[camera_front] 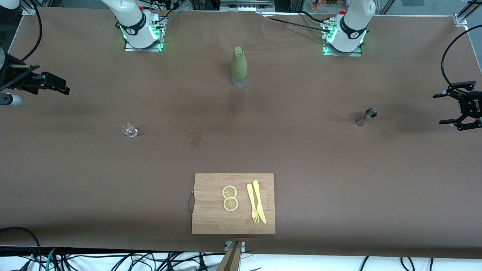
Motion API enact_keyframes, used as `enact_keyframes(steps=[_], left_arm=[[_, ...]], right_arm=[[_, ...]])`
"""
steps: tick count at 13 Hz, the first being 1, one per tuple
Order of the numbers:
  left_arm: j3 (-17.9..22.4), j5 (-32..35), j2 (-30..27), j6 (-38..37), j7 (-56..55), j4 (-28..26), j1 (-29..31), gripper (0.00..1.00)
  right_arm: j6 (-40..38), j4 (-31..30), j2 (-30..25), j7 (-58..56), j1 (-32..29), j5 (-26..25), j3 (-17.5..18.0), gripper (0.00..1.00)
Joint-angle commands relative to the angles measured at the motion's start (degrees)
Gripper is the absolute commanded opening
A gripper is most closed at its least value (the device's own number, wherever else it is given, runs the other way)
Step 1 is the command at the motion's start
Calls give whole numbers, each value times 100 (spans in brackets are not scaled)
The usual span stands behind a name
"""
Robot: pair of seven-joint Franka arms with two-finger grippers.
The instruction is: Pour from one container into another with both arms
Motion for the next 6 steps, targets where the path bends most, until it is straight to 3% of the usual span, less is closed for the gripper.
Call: enact_keyframes(steps=[1,6], left_arm=[[79,-235,36,-46,617,-197,71,100],[79,-840,668,-266,1820,-250,360,100]], right_arm=[[-101,110,8,-89,-17,67,13,100],[-434,40,147,-89,-43,-108,-13,100]])
